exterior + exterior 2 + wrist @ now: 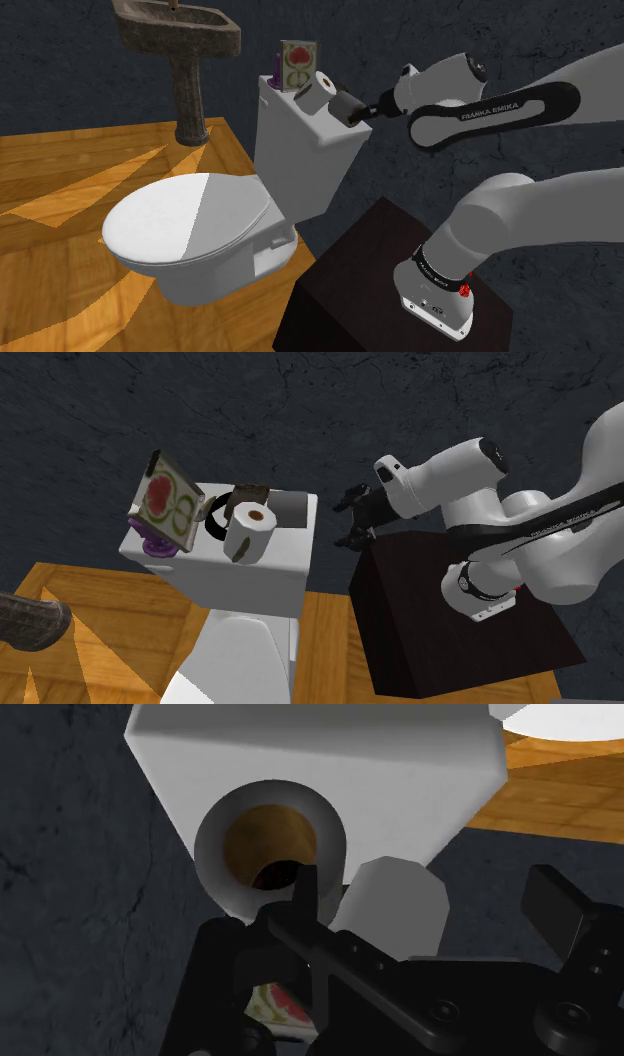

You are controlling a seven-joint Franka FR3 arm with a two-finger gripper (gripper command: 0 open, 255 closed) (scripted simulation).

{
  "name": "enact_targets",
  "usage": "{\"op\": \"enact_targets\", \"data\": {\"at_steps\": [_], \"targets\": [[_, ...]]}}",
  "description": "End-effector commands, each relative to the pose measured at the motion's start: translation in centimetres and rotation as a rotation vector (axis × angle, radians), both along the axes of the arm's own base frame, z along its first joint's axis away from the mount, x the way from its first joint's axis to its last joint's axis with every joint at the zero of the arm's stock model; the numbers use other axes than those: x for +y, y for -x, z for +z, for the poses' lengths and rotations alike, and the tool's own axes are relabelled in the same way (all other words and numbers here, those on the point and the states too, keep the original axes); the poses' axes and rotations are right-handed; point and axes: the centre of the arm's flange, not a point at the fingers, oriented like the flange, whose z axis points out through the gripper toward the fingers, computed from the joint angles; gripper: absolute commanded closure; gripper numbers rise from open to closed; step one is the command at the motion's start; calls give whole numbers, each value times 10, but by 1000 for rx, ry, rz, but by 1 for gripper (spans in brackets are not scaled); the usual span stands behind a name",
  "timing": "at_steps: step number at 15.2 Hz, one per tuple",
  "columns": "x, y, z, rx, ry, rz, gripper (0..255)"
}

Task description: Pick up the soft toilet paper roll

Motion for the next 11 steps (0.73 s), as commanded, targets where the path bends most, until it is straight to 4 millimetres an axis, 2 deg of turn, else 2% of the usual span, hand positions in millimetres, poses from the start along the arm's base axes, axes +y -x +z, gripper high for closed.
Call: {"op": "enact_targets", "data": {"at_steps": [1,6,7,11], "targets": [[-12,-9,-16,-117,25,-4,0],[-48,-39,-57,-364,80,-22,0],[-48,-39,-57,-364,80,-22,0],[-48,-39,-78,-364,80,-22,0]]}}
